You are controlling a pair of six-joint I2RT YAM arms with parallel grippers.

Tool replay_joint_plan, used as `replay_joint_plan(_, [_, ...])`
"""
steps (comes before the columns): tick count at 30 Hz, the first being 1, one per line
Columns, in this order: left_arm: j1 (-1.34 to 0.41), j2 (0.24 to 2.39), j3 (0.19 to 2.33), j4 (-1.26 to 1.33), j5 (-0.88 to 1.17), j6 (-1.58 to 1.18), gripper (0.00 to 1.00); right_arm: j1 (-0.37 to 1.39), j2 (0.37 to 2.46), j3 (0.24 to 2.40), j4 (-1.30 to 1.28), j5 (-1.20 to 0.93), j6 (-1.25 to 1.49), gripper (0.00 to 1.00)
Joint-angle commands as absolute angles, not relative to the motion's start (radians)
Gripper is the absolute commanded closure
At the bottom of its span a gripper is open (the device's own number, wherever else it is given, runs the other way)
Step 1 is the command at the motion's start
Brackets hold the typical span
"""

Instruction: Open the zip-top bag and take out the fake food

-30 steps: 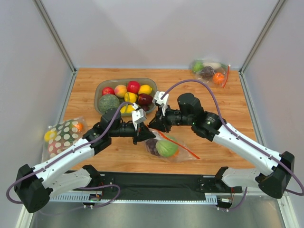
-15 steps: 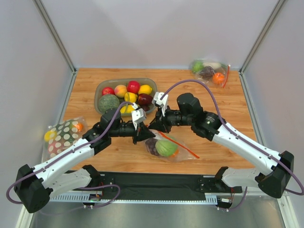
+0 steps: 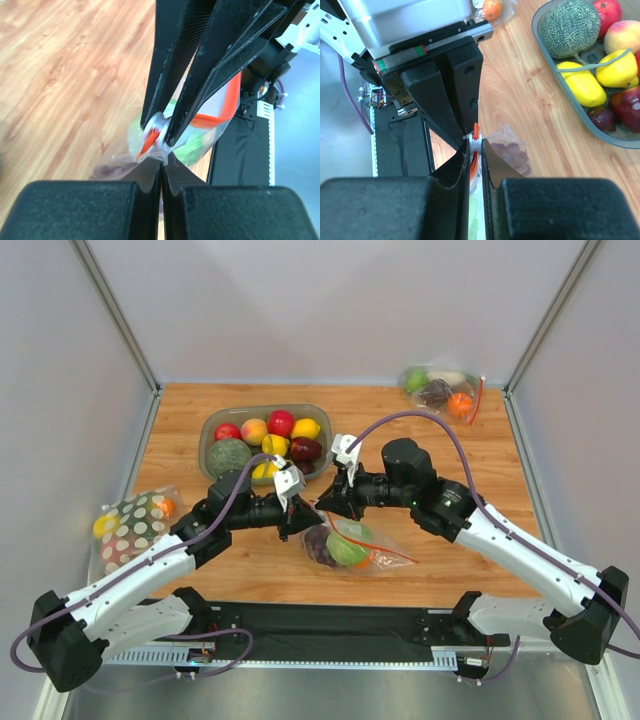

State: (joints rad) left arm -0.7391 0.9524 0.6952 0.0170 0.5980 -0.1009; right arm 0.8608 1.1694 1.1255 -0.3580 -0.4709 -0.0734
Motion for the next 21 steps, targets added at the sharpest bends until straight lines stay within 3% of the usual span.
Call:
replay_joint_plan(1, [-0.736, 0.900, 0.715, 0.055, 0.525, -0.072, 1.00, 0.865, 1.132, 1.114, -0.368, -0.440, -0.106, 1.00])
replay_joint_plan(21, [-0.735, 0.877, 0.703, 0.086, 0.552, -0.089, 1.00, 0.865, 1.146, 1.083, -0.364, -0.422, -0.074, 1.00])
